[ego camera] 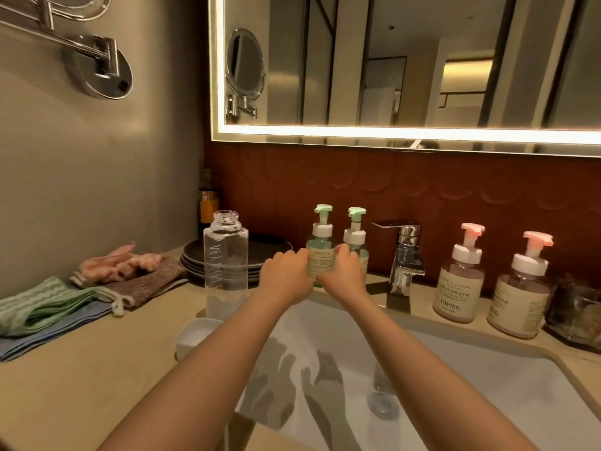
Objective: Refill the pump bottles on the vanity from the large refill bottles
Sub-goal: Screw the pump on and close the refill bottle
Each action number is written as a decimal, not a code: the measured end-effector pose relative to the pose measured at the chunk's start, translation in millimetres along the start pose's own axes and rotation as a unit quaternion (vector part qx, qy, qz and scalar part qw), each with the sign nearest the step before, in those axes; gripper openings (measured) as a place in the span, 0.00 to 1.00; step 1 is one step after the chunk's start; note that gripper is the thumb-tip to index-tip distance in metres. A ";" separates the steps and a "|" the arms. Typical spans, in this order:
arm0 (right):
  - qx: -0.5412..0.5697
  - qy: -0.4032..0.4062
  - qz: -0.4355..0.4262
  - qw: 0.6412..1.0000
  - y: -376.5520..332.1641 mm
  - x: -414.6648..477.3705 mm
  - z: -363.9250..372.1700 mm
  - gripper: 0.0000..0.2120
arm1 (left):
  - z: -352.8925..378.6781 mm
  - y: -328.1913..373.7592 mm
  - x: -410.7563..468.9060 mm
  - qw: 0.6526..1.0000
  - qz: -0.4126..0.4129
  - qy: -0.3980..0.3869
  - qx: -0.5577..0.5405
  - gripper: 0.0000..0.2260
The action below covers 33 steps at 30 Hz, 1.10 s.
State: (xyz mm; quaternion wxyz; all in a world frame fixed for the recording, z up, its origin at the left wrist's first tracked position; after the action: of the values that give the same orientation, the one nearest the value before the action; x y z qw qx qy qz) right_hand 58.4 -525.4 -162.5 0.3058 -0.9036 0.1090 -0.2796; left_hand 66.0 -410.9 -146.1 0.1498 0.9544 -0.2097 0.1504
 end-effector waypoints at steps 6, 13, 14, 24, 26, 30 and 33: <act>0.050 -0.070 -0.064 0.994 -47.2 -41.4 20.4 0.25 | -18.5 -39.1 -49.4 0.996 -0.036 0.032 -0.071 0.15; 0.047 -0.190 -0.071 0.978 -87.2 -79.2 47.3 0.25 | -44.5 -89.9 -83.6 0.984 -0.129 0.027 -0.119 0.11; 0.047 -0.212 -0.075 0.973 -91.3 -84.0 51.7 0.27 | -46.4 -96.2 -87.1 0.983 -0.142 0.019 -0.116 0.12; -0.053 -0.310 -0.088 0.945 -100.3 -106.9 93.6 0.23 | -26.7 -123.4 -107.1 0.958 -0.217 -0.113 -0.152 0.24; -0.050 -0.302 -0.082 0.948 -98.7 -103.6 101.0 0.20 | -26.7 -122.5 -107.6 0.948 -0.225 -0.092 -0.205 0.23; -0.054 -0.261 -0.078 0.961 -97.9 -101.8 108.2 0.21 | -25.2 -119.3 -107.4 0.948 -0.231 -0.075 -0.205 0.26; -0.069 -0.238 -0.086 0.965 -99.1 -103.3 113.1 0.19 | -18.4 -121.7 -109.4 0.941 -0.258 -0.105 -0.192 0.27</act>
State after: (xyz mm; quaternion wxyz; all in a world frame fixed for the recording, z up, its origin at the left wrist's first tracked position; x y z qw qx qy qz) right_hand 41.0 -353.6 -221.3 0.2346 -0.9690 -0.0262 -0.0736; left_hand 21.3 -260.1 -194.8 0.3410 0.9393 0.0048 -0.0373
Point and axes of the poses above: each hand's wrist, its own x-axis towards the middle knuckle, its own z-axis out of the palm, y = z × x, the point moved 4 cm from there along x, towards the middle knuckle, and after that the axes turned 7 degrees about -z, right-handed, at the moved point
